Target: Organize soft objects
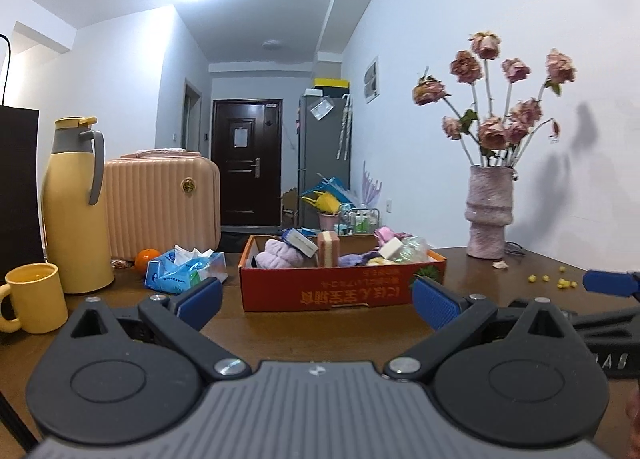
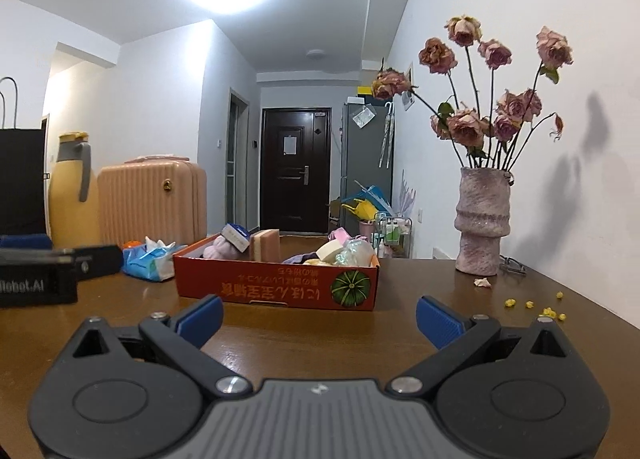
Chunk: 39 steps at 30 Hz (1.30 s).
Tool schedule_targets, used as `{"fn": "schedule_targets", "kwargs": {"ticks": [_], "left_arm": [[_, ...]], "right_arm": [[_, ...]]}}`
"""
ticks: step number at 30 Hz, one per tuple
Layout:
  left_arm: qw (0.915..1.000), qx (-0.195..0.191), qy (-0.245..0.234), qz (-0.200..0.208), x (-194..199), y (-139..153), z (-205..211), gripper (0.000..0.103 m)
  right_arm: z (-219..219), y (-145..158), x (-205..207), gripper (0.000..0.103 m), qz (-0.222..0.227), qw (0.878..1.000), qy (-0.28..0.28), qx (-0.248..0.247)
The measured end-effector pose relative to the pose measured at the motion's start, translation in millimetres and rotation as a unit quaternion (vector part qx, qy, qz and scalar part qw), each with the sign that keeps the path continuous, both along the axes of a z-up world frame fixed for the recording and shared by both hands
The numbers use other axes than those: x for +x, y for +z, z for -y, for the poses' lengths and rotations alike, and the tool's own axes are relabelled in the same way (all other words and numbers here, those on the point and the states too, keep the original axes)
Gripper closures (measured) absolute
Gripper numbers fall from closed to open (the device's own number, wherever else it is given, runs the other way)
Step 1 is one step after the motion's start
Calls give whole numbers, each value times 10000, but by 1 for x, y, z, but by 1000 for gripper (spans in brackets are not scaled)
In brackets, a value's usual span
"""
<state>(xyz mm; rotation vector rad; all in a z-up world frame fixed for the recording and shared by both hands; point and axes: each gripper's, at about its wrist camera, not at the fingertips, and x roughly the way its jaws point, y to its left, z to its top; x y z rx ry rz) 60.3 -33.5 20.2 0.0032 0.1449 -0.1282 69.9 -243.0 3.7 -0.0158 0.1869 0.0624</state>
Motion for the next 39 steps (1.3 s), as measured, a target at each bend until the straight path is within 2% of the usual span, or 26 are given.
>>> {"fn": "schedule_targets", "kwargs": {"ticks": [14,39], "left_arm": [[10000,28,-74,34,-45,-6,-4,0],[9998,81,-103,120,-60,-3,-3,0]], "right_arm": [[0,12,-64,0,151,9999,69,-6],[-3,13,-84,0,224,9997,127,-18]]}}
